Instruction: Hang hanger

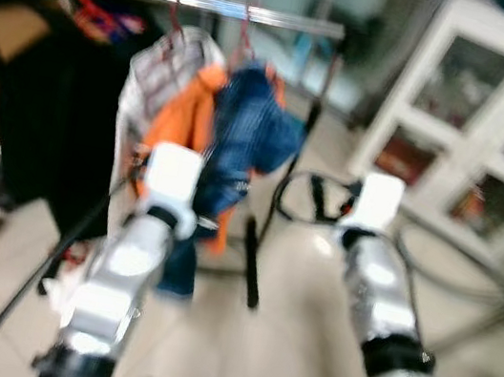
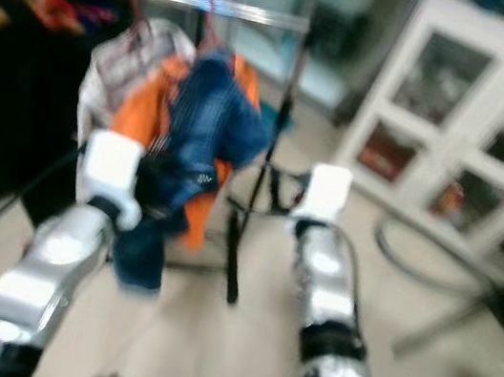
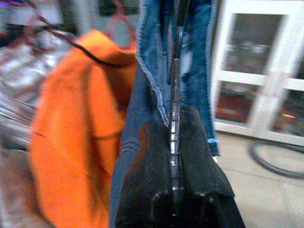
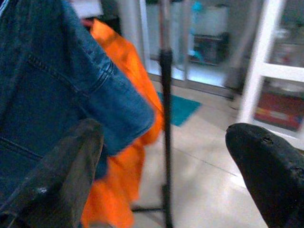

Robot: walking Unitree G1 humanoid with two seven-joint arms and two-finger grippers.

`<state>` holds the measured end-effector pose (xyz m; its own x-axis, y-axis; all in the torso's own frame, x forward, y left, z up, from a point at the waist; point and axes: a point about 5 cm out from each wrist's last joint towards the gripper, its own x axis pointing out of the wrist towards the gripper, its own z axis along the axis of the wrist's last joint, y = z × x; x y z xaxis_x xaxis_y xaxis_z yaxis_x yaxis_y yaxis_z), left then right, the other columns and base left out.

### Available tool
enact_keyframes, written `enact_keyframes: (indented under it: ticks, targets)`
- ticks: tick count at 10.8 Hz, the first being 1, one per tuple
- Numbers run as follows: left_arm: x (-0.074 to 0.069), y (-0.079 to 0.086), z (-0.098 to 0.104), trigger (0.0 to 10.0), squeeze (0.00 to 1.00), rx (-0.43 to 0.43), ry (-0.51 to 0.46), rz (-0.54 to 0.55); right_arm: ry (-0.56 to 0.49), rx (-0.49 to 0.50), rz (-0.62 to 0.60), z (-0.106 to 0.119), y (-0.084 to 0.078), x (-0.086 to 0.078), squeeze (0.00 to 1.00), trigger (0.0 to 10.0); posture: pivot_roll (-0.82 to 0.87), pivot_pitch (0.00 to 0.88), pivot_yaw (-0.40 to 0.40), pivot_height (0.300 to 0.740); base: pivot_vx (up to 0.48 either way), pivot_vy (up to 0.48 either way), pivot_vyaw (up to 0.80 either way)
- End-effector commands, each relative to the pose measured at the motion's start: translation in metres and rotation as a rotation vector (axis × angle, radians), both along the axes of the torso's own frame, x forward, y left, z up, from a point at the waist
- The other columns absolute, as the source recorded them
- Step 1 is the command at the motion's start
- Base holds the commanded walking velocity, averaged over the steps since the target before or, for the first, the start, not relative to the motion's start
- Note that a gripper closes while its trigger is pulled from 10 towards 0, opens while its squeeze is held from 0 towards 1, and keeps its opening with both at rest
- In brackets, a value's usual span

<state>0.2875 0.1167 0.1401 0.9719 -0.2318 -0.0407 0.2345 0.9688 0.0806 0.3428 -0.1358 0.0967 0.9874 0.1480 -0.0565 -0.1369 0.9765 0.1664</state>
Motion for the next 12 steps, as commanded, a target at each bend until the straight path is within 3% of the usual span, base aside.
enact_keyframes:
  ticks: [1,6,9,11,12]
  targets:
    - [-0.001,0.003,0.009,10.0,0.0,-0.005,-0.043,-0.001,0.02,0.006,0.003,-0.004,0.002,-0.001,0.0,10.0,0.09,0.004,-0.075,0.74,-0.349,0.334,-0.8]
    - [-0.004,0.011,0.002,10.0,0.0,-0.004,-0.014,0.018,0.028,-0.012,0.024,-0.005,0.003,-0.001,0.0,10.0,0.1,0.014,-0.084,0.74,-0.337,0.346,-0.79]
    - [0.004,0.026,-0.003,10.0,0.0,0.057,0.004,0.031,0.02,-0.023,0.052,-0.004,0.005,0.0,0.0,10.0,0.09,0.022,-0.09,0.74,0.0,0.0,0.0]
    - [0.021,0.053,0.003,10.0,0.0,0.118,0.019,-0.026,-0.017,-0.119,0.131,0.004,0.0,0.004,0.0,10.0,0.07,0.016,-0.075,0.74,0.0,0.0,0.0]
    - [0.022,0.055,0.001,10.0,0.0,0.142,0.035,-0.042,-0.024,-0.127,0.136,0.008,-0.002,0.006,0.0,10.0,0.07,0.013,-0.076,0.74,0.0,0.0,0.0]
